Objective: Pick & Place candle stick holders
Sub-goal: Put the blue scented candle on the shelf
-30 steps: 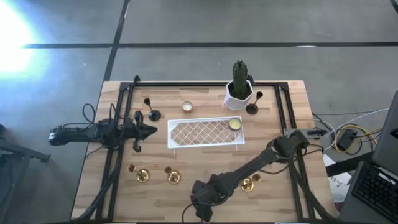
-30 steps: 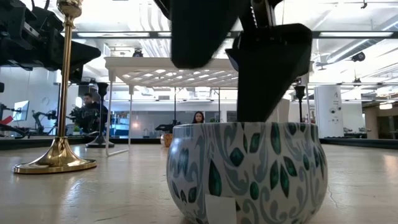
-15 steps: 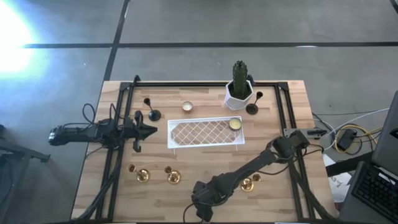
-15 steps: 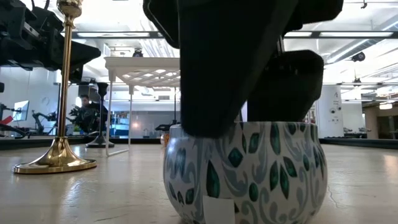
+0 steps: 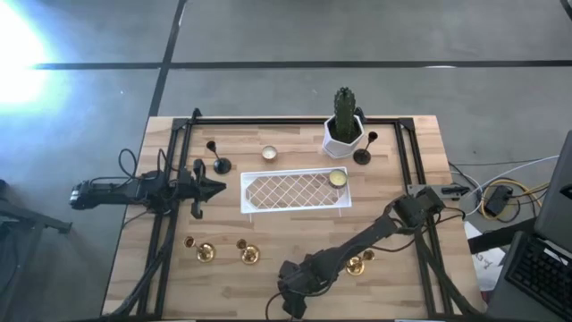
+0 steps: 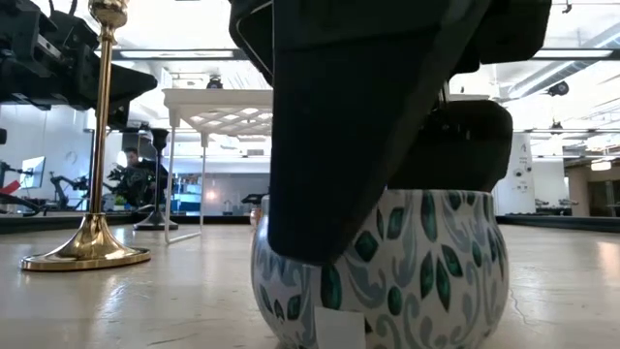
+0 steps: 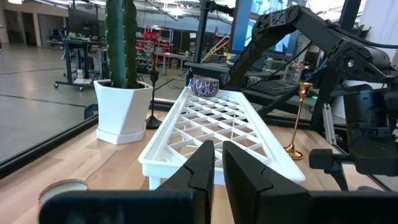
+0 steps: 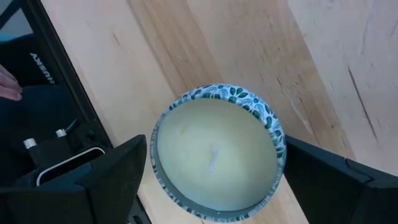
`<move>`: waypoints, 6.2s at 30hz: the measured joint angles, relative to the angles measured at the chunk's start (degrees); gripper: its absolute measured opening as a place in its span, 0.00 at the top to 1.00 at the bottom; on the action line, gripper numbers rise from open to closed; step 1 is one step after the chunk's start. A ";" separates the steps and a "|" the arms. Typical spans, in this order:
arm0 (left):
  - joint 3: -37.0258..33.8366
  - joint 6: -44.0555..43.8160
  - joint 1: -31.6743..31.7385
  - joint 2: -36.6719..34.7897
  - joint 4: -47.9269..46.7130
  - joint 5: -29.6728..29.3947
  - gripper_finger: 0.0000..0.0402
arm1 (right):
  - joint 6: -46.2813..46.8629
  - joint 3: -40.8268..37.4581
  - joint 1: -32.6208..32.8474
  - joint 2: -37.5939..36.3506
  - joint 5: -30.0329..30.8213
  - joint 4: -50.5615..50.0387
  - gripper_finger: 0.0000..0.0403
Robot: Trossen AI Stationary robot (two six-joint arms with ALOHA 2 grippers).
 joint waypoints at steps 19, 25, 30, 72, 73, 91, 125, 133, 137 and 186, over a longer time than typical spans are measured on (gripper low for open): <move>0.00 0.00 -0.01 0.00 0.02 0.00 0.91 | 0.13 -0.73 -1.31 0.00 2.00 -7.61 0.23; 0.00 -0.02 0.00 0.00 0.03 0.01 0.91 | -3.78 -0.72 -1.76 -0.04 2.25 -8.91 0.19; 0.00 0.00 -0.01 -0.02 0.04 0.00 0.91 | -7.19 -0.73 -2.17 -0.04 3.25 -13.19 0.19; 0.00 0.00 -0.01 0.00 0.04 0.01 0.91 | -4.49 0.10 -2.38 -0.28 6.58 -14.93 0.29; -0.01 0.00 0.01 0.00 0.04 0.01 0.91 | -4.40 0.10 -2.38 -0.40 6.46 -14.93 0.29; 0.00 0.00 0.01 -0.02 0.04 0.02 0.91 | -4.16 0.29 -3.65 -7.15 1.27 -17.00 0.29; 0.00 0.00 -0.01 -0.02 -0.02 0.02 0.91 | -24.11 29.45 -21.49 -9.20 3.24 -43.39 0.28; -0.01 0.00 0.01 -0.01 -0.01 0.02 0.91 | -27.22 28.62 -26.11 -9.20 3.24 -45.16 0.28; -0.01 0.00 0.01 0.00 -0.02 0.01 0.91 | -27.48 27.36 -27.07 -9.20 3.64 -45.17 0.28; -0.02 0.00 0.00 -0.02 -0.02 0.02 0.91 | -28.15 20.93 -27.69 -9.29 3.24 -42.16 0.08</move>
